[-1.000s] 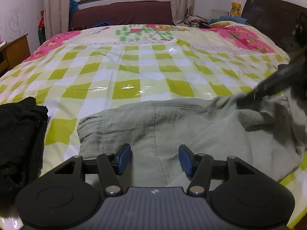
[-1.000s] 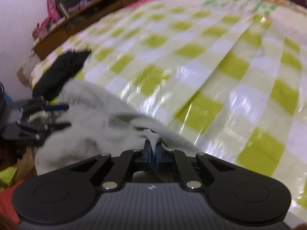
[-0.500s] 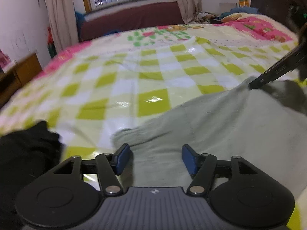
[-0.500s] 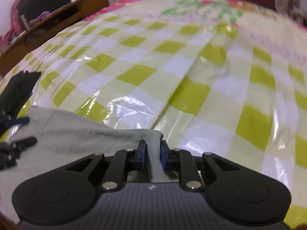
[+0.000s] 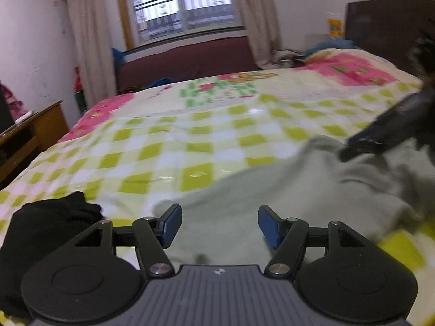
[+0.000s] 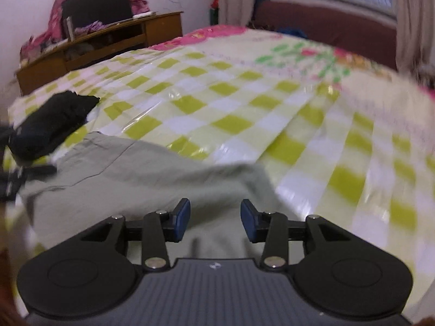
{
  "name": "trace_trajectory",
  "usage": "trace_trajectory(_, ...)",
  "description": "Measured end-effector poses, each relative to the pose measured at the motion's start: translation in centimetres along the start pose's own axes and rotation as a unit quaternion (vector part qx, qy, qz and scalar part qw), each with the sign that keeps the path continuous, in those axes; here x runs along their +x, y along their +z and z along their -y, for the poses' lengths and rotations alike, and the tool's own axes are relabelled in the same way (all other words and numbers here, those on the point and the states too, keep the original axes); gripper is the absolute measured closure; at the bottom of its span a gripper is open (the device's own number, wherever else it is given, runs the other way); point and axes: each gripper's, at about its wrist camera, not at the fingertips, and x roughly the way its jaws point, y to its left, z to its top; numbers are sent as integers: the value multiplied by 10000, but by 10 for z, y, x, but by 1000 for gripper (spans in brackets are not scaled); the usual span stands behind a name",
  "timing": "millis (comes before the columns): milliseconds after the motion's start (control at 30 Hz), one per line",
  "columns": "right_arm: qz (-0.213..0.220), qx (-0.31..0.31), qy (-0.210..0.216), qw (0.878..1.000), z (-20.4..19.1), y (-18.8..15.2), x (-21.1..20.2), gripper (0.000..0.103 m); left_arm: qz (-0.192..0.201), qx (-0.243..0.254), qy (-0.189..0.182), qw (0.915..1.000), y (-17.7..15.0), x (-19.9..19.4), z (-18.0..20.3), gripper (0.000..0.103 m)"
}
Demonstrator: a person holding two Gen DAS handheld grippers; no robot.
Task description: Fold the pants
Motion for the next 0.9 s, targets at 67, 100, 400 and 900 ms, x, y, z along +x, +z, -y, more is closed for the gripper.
trace_trajectory(67, 90, -103, 126, 9998, -11, -5, -8, 61, -78, 47, -3, 10000, -8, -8, 5, 27)
trace_trajectory(100, 135, -185, 185, 9996, -17, -6, -10, 60, -166, 24, 66, 9998, -12, -10, 4, 27)
trace_trajectory(400, 68, -1009, 1386, 9852, -89, 6, -18, 57, -313, 1398, 346, 9891, -27, -30, 0, 27)
trace_trajectory(900, -359, -2442, 1127, 9625, -137, -30, 4, 51, -499, 2485, 83, 9673, -40, -28, 9, 27)
